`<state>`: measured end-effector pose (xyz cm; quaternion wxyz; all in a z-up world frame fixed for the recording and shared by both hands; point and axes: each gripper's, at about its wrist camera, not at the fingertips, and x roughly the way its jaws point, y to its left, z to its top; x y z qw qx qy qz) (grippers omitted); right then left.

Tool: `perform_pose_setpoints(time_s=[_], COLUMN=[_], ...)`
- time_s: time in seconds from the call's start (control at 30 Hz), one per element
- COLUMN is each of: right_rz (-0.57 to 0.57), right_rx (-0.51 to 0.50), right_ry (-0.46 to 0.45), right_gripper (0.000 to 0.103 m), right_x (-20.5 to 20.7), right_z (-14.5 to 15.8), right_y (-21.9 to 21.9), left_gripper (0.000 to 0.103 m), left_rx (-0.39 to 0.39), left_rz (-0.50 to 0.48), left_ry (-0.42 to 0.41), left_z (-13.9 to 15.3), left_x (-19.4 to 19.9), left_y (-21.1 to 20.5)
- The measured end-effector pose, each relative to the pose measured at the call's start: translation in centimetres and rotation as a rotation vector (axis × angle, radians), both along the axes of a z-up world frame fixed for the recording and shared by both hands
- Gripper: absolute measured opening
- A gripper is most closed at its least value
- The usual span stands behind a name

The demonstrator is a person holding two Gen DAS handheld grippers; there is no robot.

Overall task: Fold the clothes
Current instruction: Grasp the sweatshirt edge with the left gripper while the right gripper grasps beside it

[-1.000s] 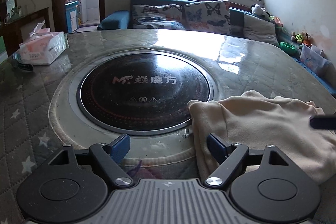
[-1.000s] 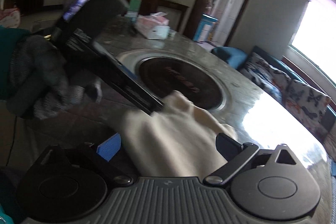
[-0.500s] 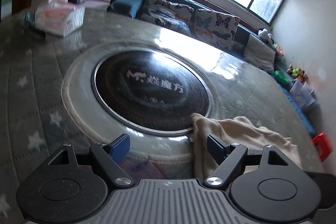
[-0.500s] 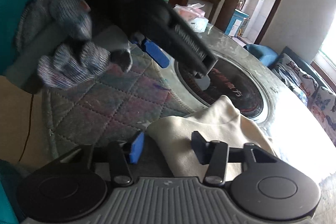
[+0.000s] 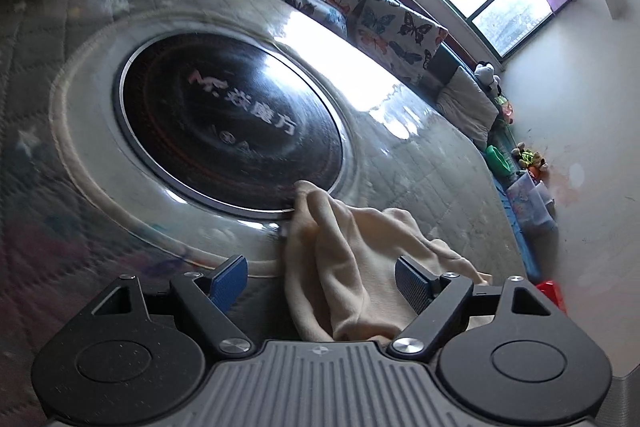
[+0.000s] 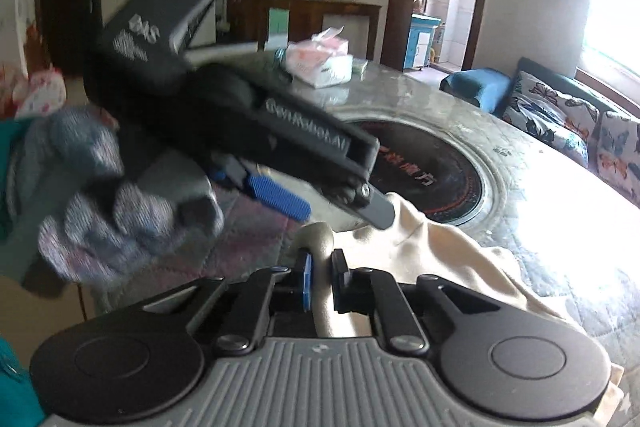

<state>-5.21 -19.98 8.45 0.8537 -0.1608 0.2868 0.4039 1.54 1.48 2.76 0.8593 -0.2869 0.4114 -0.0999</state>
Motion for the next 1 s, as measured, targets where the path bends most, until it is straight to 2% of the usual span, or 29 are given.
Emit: perform_pose_setpoints(time_s=[0.13, 0.23, 0.3, 0.33, 0.4, 0.53, 0.57, 0.7, 1.0], right_rz=[-0.01, -0.005, 0.003, 0.008, 0.017, 0.004, -0.004, -0.094, -0.541], right_rx=[0.039, 0.056, 0.058, 0.06, 0.065, 0.078, 0.085, 0.124, 0.089], right_ry=[0.003, 0.007, 0.011, 0.012, 0.015, 0.031, 0.034, 0.037, 0.064], right_gripper=[0.008, 0.008, 0.008, 0.008, 0.008, 0.011, 0.015, 0.019, 0.024], right_x=[0.2, 0.1, -0.1, -0.2, -0.4, -0.3, -0.3, -0.3, 3.9], right_z=[0.5, 0.5, 0.5, 0.4, 0.1, -0.2, -0.2, 0.3, -1.2], right_y=[-1.3, -2.1, -2.3, -2.4, -2.4, -3.0, -3.2, -5.6, -16.0], left_gripper=[0.082, 0.072, 0.048, 0.045, 0.025, 0.019, 0.019, 0.019, 0.019], left_rx=[-0.045, -0.077, -0.107, -0.112, -0.123, -0.136, -0.133, -0.125, -0.081], left_rz=[0.007, 0.018, 0.016, 0.019, 0.027, 0.039, 0.038, 0.033, 0.018], left_ry=[0.042, 0.053, 0.064, 0.074, 0.091, 0.101, 0.098, 0.09, 0.067], left_z=[-0.5, -0.7, -0.9, -1.1, -1.6, -2.1, -2.0, -2.0, -1.5], left_x=[0.8, 1.1, 1.4, 1.5, 1.7, 1.8, 1.7, 1.7, 1.5], left_y=[-0.6, -0.6, -0.5, -0.5, -0.5, -0.1, -0.1, -0.1, -0.3])
